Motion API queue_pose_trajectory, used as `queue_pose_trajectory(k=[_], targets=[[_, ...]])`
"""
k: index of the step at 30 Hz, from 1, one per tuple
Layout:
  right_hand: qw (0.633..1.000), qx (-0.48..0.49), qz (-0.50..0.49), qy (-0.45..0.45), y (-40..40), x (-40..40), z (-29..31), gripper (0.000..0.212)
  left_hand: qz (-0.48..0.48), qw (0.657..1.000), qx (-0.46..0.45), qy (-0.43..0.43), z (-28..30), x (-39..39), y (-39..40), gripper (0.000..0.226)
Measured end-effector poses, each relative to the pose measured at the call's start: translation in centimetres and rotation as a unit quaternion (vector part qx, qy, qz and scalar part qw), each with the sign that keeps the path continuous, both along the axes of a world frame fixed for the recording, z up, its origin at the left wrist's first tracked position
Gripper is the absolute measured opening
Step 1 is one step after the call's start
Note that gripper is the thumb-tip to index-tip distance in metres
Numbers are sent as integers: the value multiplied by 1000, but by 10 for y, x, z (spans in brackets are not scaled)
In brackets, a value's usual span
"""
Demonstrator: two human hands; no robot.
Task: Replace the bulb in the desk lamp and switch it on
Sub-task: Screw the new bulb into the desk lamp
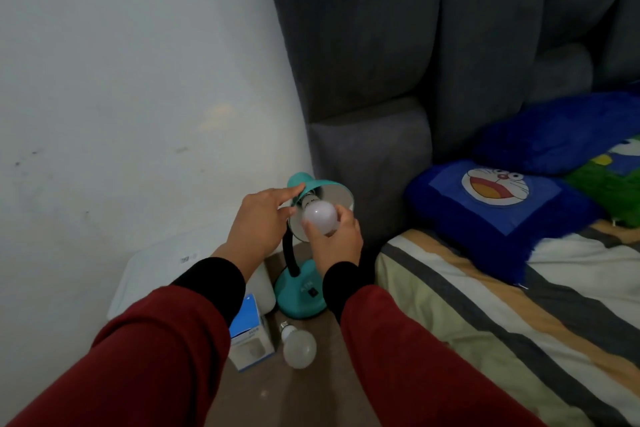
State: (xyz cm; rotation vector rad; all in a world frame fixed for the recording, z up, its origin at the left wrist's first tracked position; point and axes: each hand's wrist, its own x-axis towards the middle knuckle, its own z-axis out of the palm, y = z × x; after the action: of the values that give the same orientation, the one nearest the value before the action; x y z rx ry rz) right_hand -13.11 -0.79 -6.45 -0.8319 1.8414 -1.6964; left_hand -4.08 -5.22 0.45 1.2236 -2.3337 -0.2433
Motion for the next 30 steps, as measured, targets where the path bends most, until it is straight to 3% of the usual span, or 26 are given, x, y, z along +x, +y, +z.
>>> queue_pose_trajectory(k=[4,8,11,14,18,22,27,30], targets=[[998,13,-11,-53,-4,-1,4,60,6,1000,5,-2,0,-1,1,40],[997,-18,2,-73,-1,-1,7,74,5,1000,11,3,0,0,0,40],[997,-21,7,-72,0,-1,3,59,8,1000,10,5,0,-1,1,41],[990,-1,16,-143,0,0,2,53,12,1000,8,5,0,-1,2,40],[994,24,24,-101,0,-2,2,76,13,1000,12,4,1,-2,2,40],[989,22,37,-141,1,1,5,58,14,1000,11,0,1,-3,2,41],[995,38,34,-88,0,1,6,77,10,1000,19,-1,0,-1,-1,40],[992,30,47,-114,1,2,7,60,10,1000,12,-1,0,-1,-1,41]])
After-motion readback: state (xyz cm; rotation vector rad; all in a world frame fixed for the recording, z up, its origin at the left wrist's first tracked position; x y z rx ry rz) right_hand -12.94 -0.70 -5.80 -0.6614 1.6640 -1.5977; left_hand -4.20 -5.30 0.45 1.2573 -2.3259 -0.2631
